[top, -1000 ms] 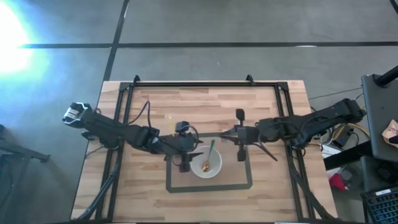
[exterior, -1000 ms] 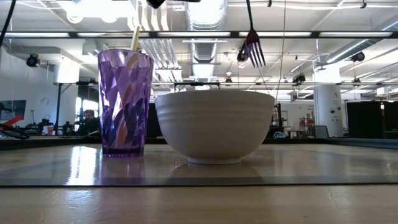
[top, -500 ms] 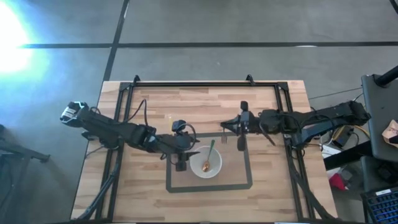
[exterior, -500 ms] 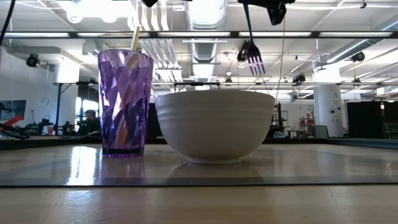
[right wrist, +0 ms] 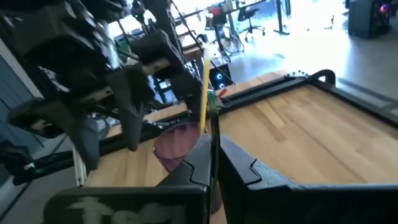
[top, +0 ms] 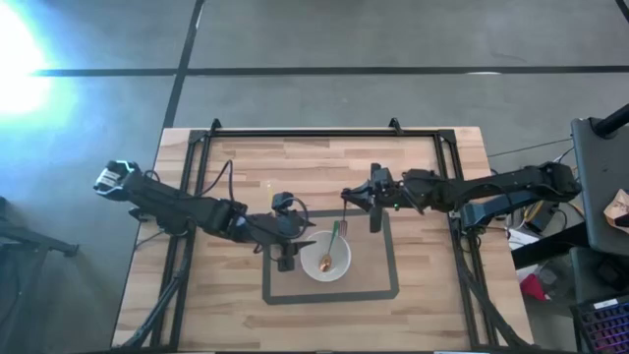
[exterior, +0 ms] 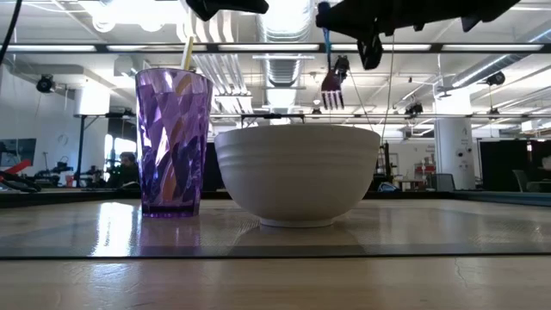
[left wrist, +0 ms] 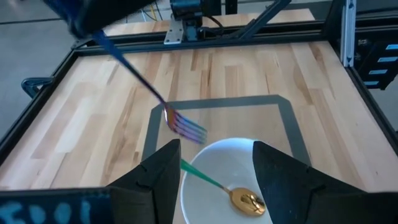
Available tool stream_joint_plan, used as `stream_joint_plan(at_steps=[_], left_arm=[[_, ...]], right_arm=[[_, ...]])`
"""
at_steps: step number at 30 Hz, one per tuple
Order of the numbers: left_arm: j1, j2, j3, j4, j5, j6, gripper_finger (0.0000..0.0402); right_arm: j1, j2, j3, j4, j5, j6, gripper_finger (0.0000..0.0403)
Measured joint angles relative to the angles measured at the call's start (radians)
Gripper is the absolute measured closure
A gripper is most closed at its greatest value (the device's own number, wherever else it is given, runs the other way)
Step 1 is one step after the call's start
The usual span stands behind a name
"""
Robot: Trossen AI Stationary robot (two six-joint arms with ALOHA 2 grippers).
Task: Pick & Place Utensil
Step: Put the blue fork into the white bowl
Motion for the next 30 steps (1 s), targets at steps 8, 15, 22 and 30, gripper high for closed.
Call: stream_joint_plan(at_steps=[8,15,22,30], left_arm=[[-0.006,-0.027,-0.001,0.004,0.001,0.001,0.0209],[-0.014,-0.032,-0.001,0.002,0.003,0.002,0.0209],[-0.016,-0.033,-0.001,-0.003,0.003,0.003,0.0209],[-0.016,-0.033,-0.001,-0.007,0.003,0.003,0.0209]], right_arm=[[0.001,0.145,-0.007,0.195,-0.022,0.070,0.0394],[0.000,0.278,0.002,0.315,-0.067,0.118,0.0394],[0.001,0.383,0.028,0.362,-0.068,0.146,0.0394],[0.001,0.467,0.030,0.420,-0.074,0.167,0.0394]])
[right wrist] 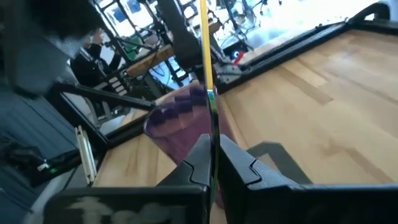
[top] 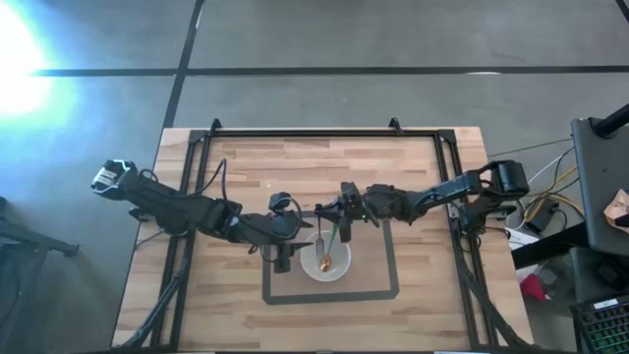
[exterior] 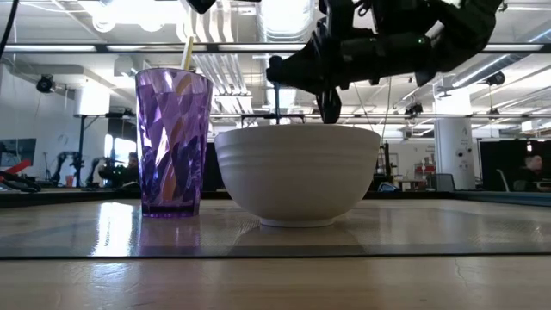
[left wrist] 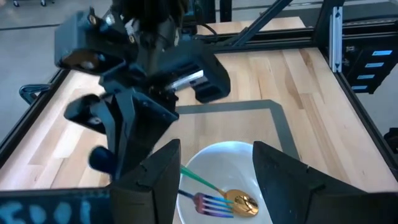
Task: Pick & Place Utensil
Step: Put the blue fork into the white bowl
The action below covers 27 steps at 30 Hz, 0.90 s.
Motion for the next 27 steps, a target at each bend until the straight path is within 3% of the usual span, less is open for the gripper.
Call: stream_joint_plan(at_steps=[27], left_arm=[[0.000,0.000,0.000,0.000,0.000,-0.003,0.0209]], right_arm=[[0.000,0.145,0.028,0.031,-0.079,-0.002,0.0394]])
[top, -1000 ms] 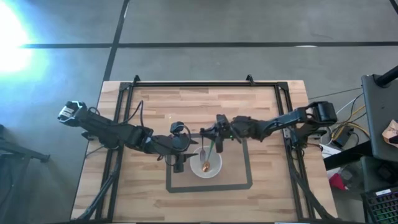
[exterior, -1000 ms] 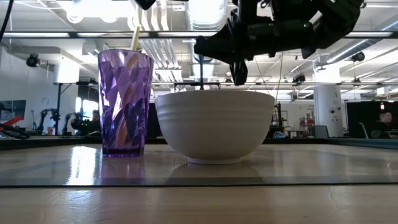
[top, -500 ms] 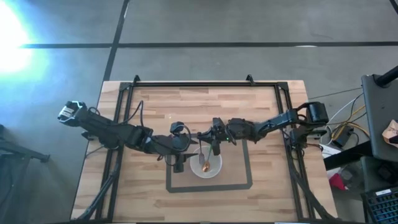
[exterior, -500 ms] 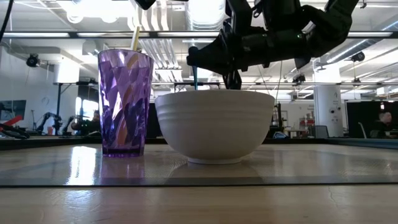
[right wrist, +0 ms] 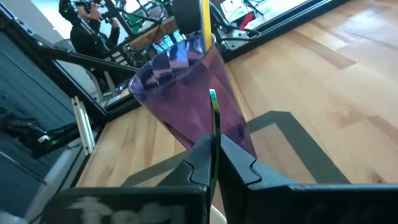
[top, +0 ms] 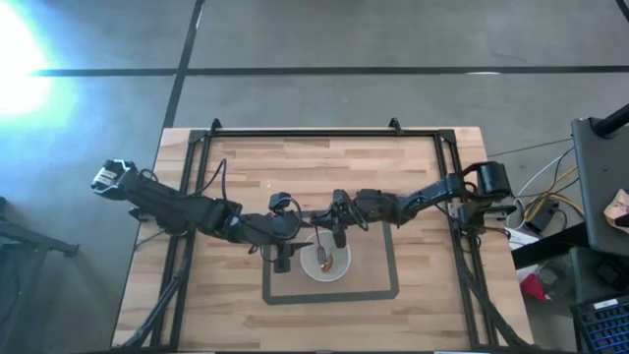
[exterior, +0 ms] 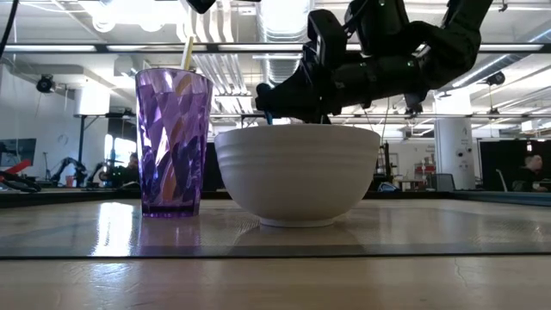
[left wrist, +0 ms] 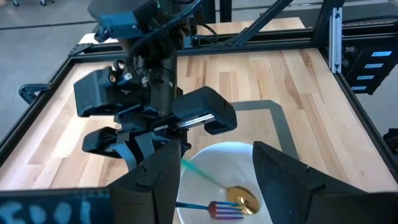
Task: Pick & Place Utensil
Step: Put the blue fork into the white bowl
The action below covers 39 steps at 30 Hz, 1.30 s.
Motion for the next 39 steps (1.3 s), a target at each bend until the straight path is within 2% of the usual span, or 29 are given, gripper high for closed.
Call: stream_joint_plan(at_steps=[16,21,39], left_arm=[[0.001,0.000,0.000,-0.002,0.000,-0.005,0.0209],[0.000,0.000,0.000,-0.002,0.000,-0.008,0.0209],[0.000,0.000,0.000,-0.003,0.000,-0.008,0.0209]], right_arm=[[-0.003,0.014,0.004,-0.028,-0.017,0.000,0.0393],[-0.009,0.014,0.003,-0.038,-0.013,-0.032,0.0382],[-0.026,0.014,0.003,-0.069,0.011,-0.163,0.0378]])
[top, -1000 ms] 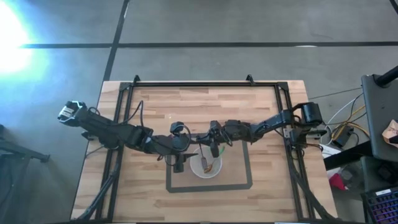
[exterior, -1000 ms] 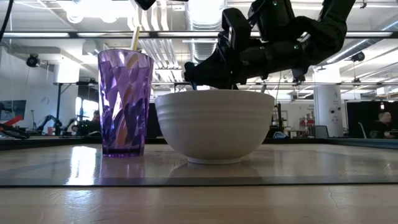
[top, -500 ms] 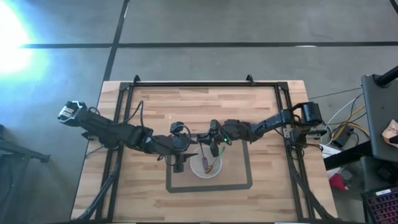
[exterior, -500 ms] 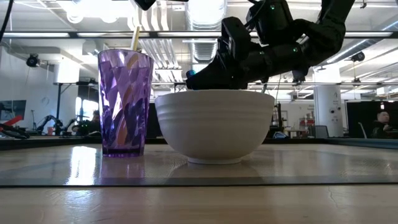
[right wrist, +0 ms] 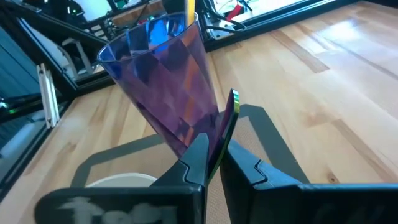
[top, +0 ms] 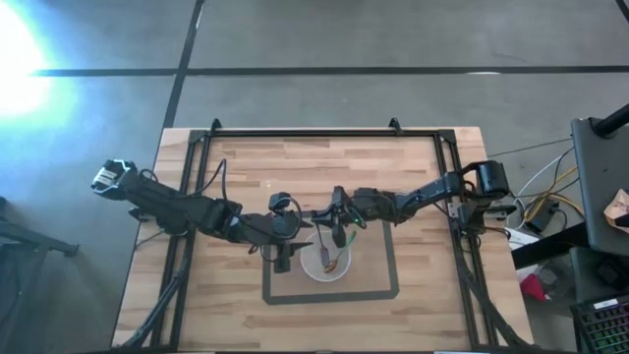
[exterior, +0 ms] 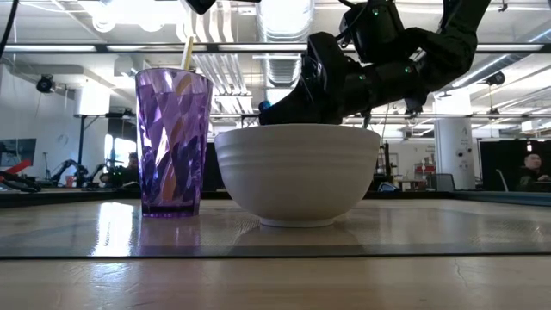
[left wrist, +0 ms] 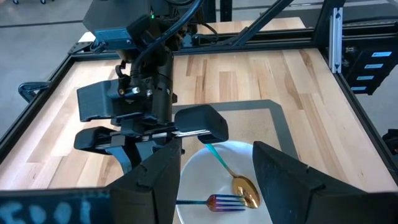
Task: Pick & Place Utensil
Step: Put the blue fork into the white bowl
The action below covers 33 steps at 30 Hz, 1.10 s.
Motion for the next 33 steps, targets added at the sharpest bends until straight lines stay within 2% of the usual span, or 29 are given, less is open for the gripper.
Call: stream_joint_plan(at_steps=[15,33], left_arm=[[0.000,0.000,0.000,0.000,0.000,-0.004,0.0209],[0.001,0.000,0.000,-0.015,0.000,-0.011,0.0209]], right_arm=[[0.000,0.000,0.000,-0.006,0.002,-0.015,0.0375],[0.001,0.002,-0.003,-0.009,0.002,-0.017,0.0287]])
